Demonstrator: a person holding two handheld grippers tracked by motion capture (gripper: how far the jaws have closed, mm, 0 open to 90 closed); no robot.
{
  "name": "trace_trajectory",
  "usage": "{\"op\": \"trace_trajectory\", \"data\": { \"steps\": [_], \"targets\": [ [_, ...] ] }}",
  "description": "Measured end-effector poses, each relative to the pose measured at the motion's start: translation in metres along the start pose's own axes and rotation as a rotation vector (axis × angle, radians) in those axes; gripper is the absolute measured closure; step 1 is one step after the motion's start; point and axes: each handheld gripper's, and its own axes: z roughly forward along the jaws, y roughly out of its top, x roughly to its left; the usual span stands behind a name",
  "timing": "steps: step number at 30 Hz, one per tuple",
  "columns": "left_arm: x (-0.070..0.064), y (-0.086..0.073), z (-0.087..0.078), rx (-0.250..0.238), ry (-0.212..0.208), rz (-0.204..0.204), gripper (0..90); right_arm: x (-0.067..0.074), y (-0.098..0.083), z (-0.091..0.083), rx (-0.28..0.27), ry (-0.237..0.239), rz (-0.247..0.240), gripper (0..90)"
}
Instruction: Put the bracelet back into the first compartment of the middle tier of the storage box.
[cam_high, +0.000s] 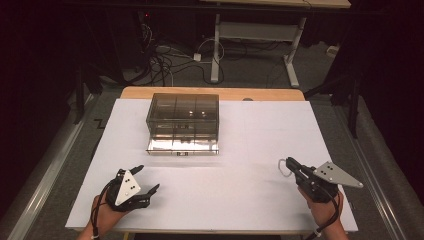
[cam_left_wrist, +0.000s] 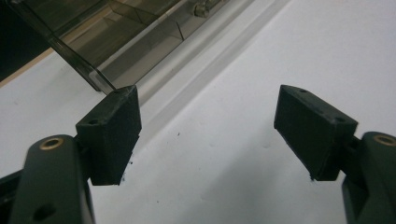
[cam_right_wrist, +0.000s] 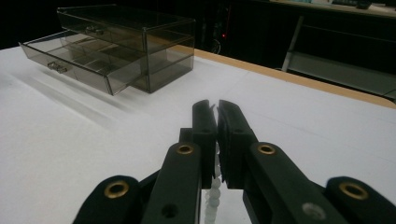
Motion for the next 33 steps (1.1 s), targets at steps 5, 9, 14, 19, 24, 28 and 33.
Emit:
{"op": "trace_trajectory", "data": {
  "steps": [5,9,14,19,24,28,33],
  "targets": [
    [0.001,-0.003,-0.006,-0.002,0.015,-0.007,22.9,0.008,0.006,0.005,-0.003,0.018,-0.021,87.4],
    [0.001,-0.004,-0.006,0.007,0.024,-0.008,23.0,0.015,0.014,0.011,-0.006,0.028,-0.049,87.4],
    [0.001,-0.002,-0.007,0.005,0.029,-0.008,22.9,0.022,0.024,0.015,-0.004,0.049,-0.08,87.4],
    [0.0,-0.002,-0.005,0.012,0.024,0.003,22.9,0.024,0.039,0.023,0.011,0.068,-0.143,87.4],
    [0.0,-0.003,-0.005,0.014,0.021,-0.005,22.9,0.028,0.054,0.031,-0.003,0.095,-0.172,87.4],
    [0.0,-0.003,-0.004,0.017,0.021,-0.004,22.9,0.03,0.062,0.039,0.0,0.11,-0.187,87.4],
    [0.0,-0.003,-0.003,0.022,0.017,-0.003,22.9,0.032,0.073,0.051,0.003,0.156,-0.192,87.4]
  ]
}}
